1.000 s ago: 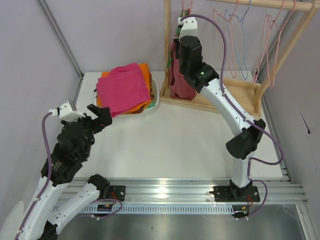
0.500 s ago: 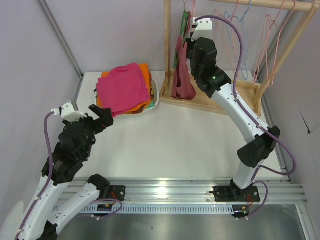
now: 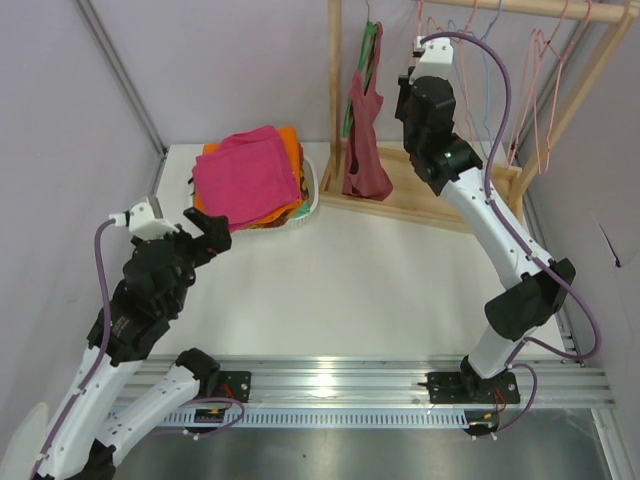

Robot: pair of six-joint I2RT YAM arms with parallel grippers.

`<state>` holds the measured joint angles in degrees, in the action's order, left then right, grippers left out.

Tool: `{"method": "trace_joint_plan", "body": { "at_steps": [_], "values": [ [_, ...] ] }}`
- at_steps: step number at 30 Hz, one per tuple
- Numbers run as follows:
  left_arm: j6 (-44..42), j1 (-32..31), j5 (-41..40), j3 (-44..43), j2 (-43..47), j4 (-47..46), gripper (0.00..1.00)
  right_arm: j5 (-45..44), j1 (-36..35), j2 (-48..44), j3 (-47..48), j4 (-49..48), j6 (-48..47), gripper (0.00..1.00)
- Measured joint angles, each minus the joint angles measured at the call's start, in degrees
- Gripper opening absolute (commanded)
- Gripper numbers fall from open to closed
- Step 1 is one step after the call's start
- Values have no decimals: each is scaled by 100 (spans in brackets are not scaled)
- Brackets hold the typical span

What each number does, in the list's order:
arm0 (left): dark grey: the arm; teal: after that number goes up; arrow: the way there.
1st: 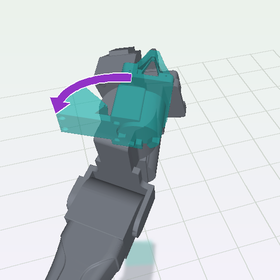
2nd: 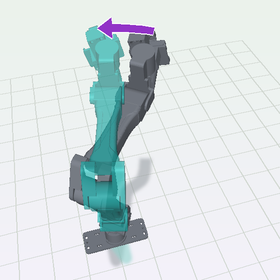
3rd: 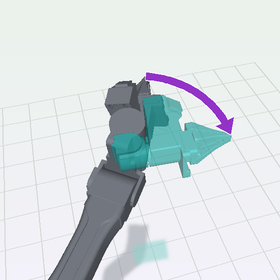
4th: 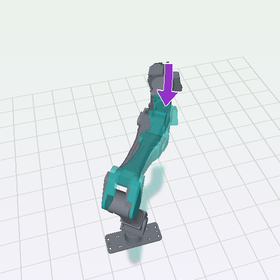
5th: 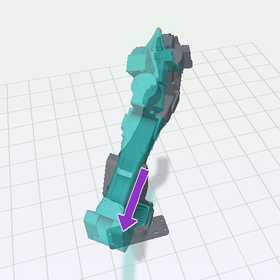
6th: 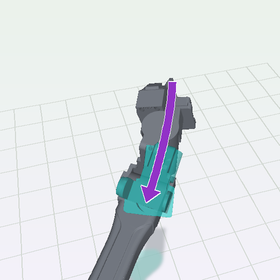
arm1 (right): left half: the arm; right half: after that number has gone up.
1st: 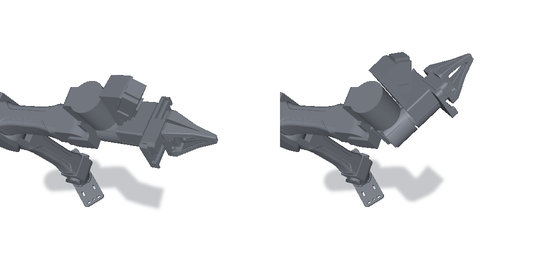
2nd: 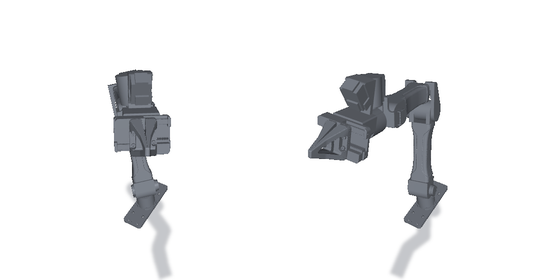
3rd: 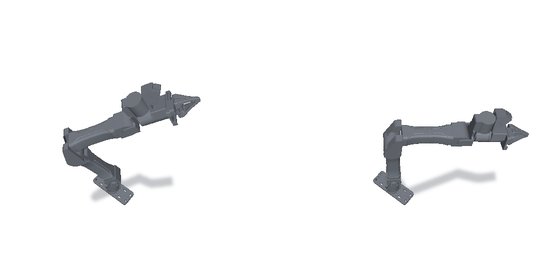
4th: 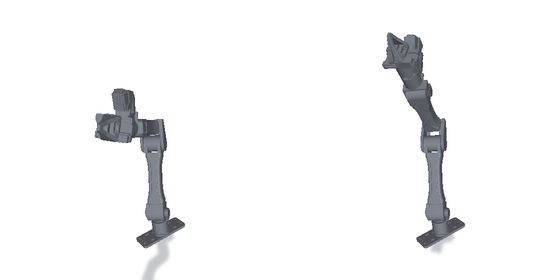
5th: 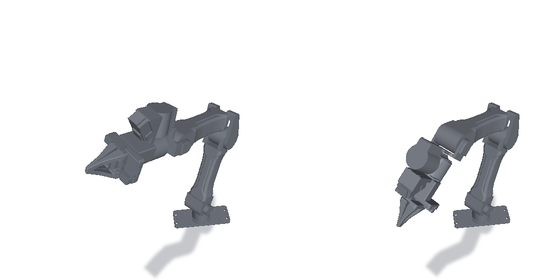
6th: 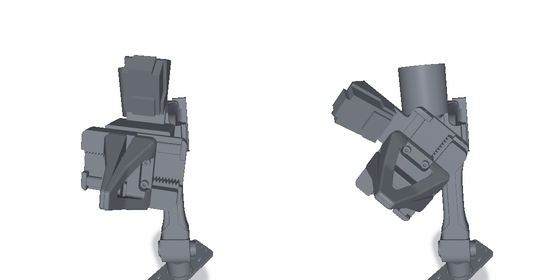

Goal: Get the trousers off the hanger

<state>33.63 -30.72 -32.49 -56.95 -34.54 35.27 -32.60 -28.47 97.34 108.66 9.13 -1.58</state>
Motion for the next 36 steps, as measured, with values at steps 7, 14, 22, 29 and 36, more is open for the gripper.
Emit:
{"method": "trace_joint_plan", "body": {
  "at_steps": [7, 14, 22, 29, 36],
  "values": [
    [0, 0, 20, 0, -85, 2, 99, 44, 26, -24, -330, 195, 212, 0],
    [-2, 2, 39, -28, -234, 2, 100, 105, 22, -46, -472, 273, 378, 3],
    [-26, 4, 186, -184, -511, 2, 100, 310, 22, -157, -385, 892, 619, 81],
    [-136, 177, 476, -662, -1115, -39, 99, 614, 37, -660, -251, 1714, 608, 92],
    [-151, 1296, 1635, -1008, -1985, -210, 99, 1266, 46, -2162, -428, 1753, 610, 97]
  ]
}}
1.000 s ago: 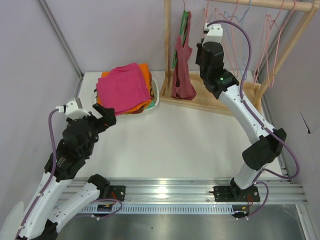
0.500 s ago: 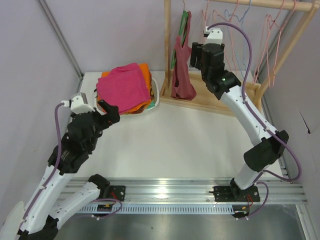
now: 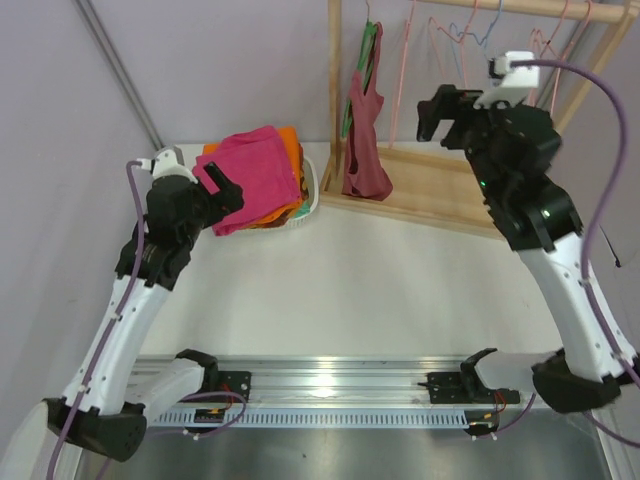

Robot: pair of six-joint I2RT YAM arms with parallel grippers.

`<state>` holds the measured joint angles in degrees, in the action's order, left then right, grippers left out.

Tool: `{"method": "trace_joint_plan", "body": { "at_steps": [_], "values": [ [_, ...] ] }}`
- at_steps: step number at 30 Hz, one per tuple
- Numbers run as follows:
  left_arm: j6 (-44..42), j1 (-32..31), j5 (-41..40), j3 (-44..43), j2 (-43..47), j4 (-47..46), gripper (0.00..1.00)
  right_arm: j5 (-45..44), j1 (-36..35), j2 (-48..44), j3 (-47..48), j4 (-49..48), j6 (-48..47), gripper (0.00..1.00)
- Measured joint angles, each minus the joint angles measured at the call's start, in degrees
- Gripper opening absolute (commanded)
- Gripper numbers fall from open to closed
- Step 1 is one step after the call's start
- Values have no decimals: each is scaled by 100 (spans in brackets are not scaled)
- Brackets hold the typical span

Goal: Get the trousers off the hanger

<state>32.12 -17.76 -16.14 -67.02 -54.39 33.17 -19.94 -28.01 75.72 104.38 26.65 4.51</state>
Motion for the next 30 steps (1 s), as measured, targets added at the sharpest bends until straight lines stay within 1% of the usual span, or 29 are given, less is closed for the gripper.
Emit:
{"method": "trace_joint_plan", "body": {
  "at_steps": [3, 5, 8, 12, 14, 17, 20, 22, 24, 27, 30],
  "values": [
    [42, 461, 614, -31, -426, -105, 100, 378, 0, -896, -564, -238, 4, 97],
    [46, 616, 841, -39, -592, -109, 99, 487, 2, -1331, -1012, -337, 9, 97],
    [83, 844, 1064, -81, -715, -111, 100, 629, 4, -1893, -1939, -586, 44, 99],
    [142, 1338, 1213, -76, -737, -177, 99, 968, 2, -2085, -3034, -610, 225, 99],
    [219, 1635, 1368, 15, -737, -367, 100, 1174, 2, -2017, -3484, -581, 376, 99],
    [372, 2116, 1672, 433, -748, -903, 99, 1399, 2, -1961, -4035, -562, 610, 99],
    [485, 2441, 1908, 811, -1008, -1364, 99, 1582, 2, -2118, -4437, -730, 750, 99],
    [494, 2535, 1989, 866, -1305, -1576, 98, 1674, 2, -2264, -4586, -850, 776, 99],
    [492, 2586, 2065, 898, -1606, -1860, 98, 1753, 2, -2402, -4647, -953, 782, 100],
    [485, 2667, 2133, 1008, -1788, -2223, 98, 1823, 2, -2481, -4647, -1130, 780, 99],
    [472, 2809, 2155, 1060, -1934, -2590, 95, 1980, 2, -2468, -4658, -1215, 793, 99]
  ]
}}
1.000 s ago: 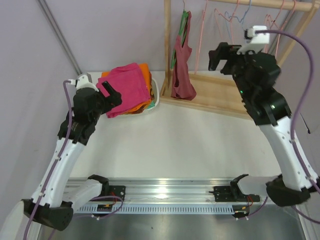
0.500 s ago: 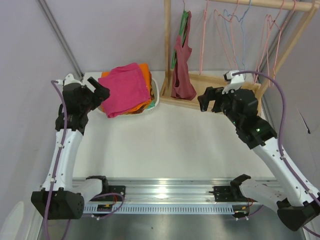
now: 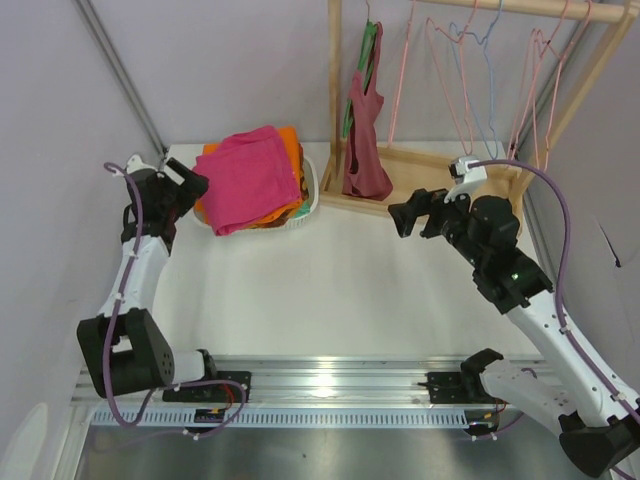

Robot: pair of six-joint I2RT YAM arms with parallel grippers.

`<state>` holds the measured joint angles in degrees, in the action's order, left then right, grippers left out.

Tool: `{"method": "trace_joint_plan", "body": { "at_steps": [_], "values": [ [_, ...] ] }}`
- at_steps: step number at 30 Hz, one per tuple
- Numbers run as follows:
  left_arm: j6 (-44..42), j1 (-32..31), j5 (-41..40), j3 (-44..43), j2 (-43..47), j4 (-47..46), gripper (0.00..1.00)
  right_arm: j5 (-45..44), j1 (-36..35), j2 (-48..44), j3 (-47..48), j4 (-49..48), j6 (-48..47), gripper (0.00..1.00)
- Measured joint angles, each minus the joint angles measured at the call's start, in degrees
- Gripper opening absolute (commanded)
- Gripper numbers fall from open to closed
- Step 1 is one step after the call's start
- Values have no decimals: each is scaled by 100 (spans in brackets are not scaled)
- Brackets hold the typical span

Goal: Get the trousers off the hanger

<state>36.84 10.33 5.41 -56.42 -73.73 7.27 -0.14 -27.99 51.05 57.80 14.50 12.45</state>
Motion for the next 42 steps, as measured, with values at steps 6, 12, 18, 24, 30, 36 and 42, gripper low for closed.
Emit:
{"method": "trace_joint_plan", "body": {
  "at_steps": [6, 12, 18, 24, 30, 36, 42],
  "values": [
    [-103, 302, 348, 0, -590, -562, 86, 157, -2, -61, -208, -197, 155, 99],
    [-258, 330, 699, -42, -1086, -929, 82, 153, -2, -92, -271, -302, 256, 99],
    [-328, 332, 966, -289, -1572, -1115, 65, 146, -2, -85, -271, -326, 260, 99],
    [-369, 332, 1202, -629, -1969, -1279, 28, 92, -20, -72, -271, -315, 343, 99],
    [-387, 339, 1434, -918, -2221, -1252, 0, -72, -85, -70, -269, -271, 387, 99],
    [-417, 343, 1578, -1303, -2387, -1246, 0, -229, -129, -70, -269, -240, 402, 99],
    [-605, 221, 1589, -1628, -2387, -1266, 0, -348, -149, -63, -269, -240, 402, 99]
  ]
}}
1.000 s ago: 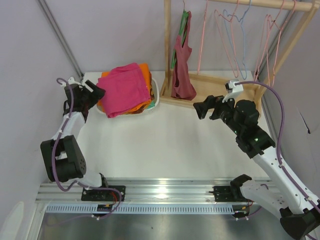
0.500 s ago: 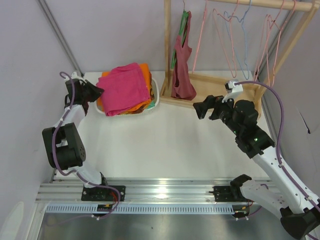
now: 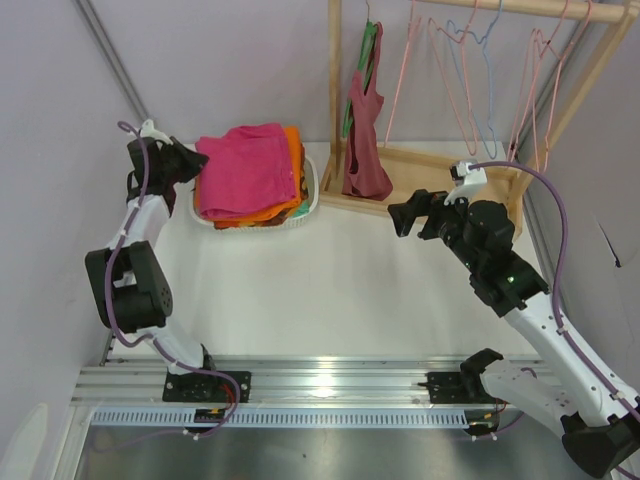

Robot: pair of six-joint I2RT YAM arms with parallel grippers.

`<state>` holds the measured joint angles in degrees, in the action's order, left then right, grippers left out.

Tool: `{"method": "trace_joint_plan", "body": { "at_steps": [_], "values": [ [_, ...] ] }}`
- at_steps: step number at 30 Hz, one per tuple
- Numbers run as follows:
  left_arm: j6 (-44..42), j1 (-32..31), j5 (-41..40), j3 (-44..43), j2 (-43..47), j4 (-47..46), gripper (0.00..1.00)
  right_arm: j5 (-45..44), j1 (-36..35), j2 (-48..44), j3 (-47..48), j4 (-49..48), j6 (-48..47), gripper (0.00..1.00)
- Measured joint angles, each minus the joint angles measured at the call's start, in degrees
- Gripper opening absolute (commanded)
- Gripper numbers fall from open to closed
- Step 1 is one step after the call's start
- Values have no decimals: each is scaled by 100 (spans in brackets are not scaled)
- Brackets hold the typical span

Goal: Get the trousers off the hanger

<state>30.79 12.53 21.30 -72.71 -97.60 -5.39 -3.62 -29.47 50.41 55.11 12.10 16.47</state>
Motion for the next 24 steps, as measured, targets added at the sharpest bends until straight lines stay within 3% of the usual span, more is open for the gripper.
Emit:
{"method": "trace_joint_plan", "body": {
  "at_steps": [12, 16, 19, 20, 23, 24],
  "values": [
    [-385, -315, 4, -769, -289, 162, 0, -149, -33, 24, 0, 20, 2, 99],
    [-439, -297, -122, -769, -509, 214, 6, -199, -42, 20, -2, 66, 4, 99],
    [-579, -278, -267, -776, -531, 345, 25, -262, -42, 20, -2, 103, 11, 99],
    [-640, -278, -310, -804, -531, 411, 42, -282, -42, 20, 0, 109, 11, 100],
    [-780, -289, -424, -922, -529, 691, 73, -321, -44, 42, 0, 129, 61, 99],
    [-844, -295, -487, -962, -527, 776, 78, -323, -44, 66, 0, 133, 87, 99]
  ]
}}
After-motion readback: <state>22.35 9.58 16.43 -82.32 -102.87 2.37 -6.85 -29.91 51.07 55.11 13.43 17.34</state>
